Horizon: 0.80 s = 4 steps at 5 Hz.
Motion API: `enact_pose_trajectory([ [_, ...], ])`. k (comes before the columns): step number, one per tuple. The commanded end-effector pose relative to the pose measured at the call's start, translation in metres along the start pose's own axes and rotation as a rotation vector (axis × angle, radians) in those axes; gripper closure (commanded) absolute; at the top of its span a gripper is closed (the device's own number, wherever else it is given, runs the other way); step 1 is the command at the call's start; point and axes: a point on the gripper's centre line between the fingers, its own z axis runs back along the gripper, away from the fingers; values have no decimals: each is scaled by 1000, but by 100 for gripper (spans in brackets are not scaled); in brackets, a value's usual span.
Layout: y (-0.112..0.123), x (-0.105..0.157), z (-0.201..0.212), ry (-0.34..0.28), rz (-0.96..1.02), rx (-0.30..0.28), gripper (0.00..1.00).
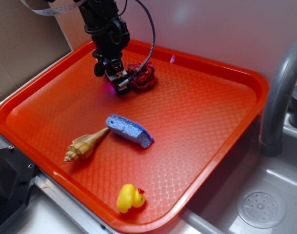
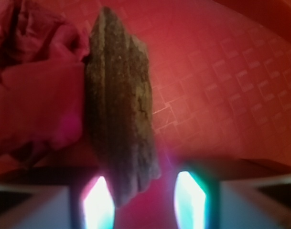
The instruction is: Grab the wood chip.
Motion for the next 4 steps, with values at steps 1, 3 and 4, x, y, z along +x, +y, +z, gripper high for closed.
enact_pose_trajectory([
  [1, -4, 3, 6, -37, -19, 8, 100],
  [3, 7, -2, 10, -49, 5, 32, 100],
  [4, 5, -4, 10, -47, -4, 47, 100],
])
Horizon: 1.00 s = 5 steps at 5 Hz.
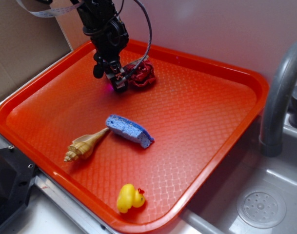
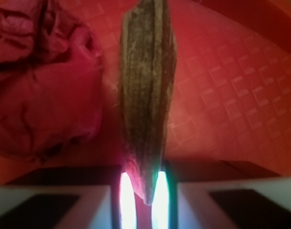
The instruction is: Grab the wood chip.
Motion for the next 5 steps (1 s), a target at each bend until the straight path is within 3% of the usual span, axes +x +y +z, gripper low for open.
enact_pose_trajectory([
  [1, 17, -15, 1, 7, 57, 34, 100],
  [2, 35, -42, 0, 38, 142, 34, 100],
  [3, 33, -78, 30, 23, 199, 45, 100],
  [4, 16, -104, 81, -26, 281, 90, 100],
  [5, 7, -112, 131, -102, 327, 47, 100],
])
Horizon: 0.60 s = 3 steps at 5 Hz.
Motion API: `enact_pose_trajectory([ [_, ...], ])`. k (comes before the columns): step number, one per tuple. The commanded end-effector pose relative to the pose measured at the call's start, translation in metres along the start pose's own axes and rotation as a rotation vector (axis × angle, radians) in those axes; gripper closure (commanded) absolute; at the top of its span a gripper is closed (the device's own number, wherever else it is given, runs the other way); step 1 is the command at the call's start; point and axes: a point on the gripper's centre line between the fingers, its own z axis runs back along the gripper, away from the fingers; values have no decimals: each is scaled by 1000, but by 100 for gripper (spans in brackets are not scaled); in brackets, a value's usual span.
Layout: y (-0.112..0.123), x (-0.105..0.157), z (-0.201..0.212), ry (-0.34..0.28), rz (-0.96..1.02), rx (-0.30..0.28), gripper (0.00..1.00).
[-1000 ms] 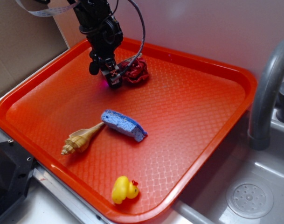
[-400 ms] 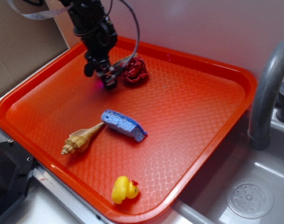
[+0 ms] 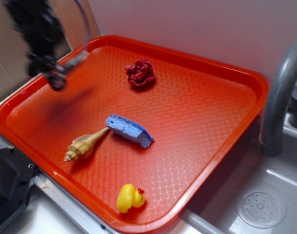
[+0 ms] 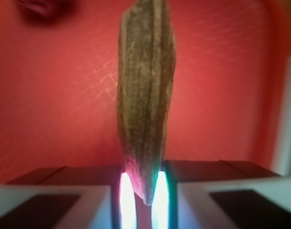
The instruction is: Grab the wood chip.
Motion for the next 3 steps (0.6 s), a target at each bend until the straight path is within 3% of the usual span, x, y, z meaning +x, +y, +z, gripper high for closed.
enact_pose_trajectory([
  [1, 4, -3, 100, -104, 107, -34, 100],
  [2, 7, 3, 105, -98, 123, -92, 100],
  [3, -5, 9, 95, -62, 127, -78, 100],
])
